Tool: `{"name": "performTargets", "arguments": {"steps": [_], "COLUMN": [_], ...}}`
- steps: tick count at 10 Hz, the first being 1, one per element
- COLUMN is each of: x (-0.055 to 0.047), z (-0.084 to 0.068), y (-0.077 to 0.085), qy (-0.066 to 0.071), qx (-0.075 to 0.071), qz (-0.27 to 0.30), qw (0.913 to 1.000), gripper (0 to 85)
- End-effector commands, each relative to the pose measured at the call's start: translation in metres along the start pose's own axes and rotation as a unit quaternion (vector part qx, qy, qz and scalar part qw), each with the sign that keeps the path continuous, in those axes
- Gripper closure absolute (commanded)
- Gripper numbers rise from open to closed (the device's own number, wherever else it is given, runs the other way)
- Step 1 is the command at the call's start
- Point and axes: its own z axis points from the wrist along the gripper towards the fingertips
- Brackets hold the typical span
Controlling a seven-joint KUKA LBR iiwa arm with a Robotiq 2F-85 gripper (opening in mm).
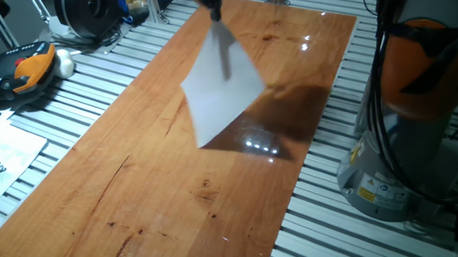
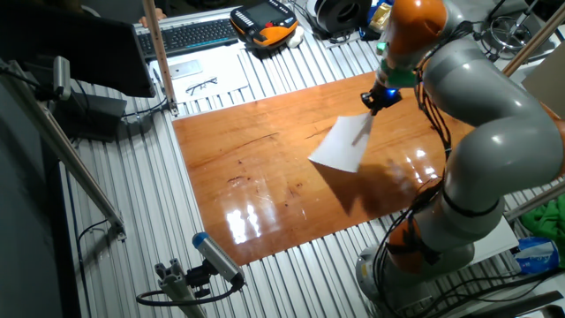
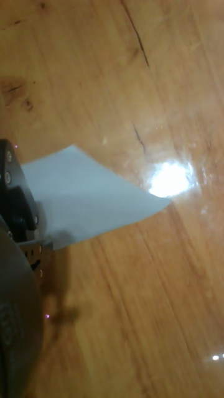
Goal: Flip over and spread out the paper that is laid flat on the table
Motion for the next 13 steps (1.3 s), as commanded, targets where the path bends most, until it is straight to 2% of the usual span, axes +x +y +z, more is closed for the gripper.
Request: {"name": "performTargets", "arguments": {"steps": [1,3,5,7,12,13], "x": [0.001,0.005,0.012,0.022,0.021,0.021], "z": [-0.002,-0.010,-0.015,-0.020,-0.020,-0.020], "y": [-0.004,-0.017,-0.028,-0.031,-0.029,-0.029], "qy": [-0.002,-0.002,-0.005,-0.005,-0.003,-0.001], "qx": [0.001,0.006,0.008,0.013,0.022,0.018], "qz": [0.003,0.012,0.030,0.040,0.028,0.034], "qw": [1.0000,0.9999,0.9995,0.9991,0.9994,0.9993], "gripper": [85.0,85.0,85.0,85.0,85.0,85.0]}}
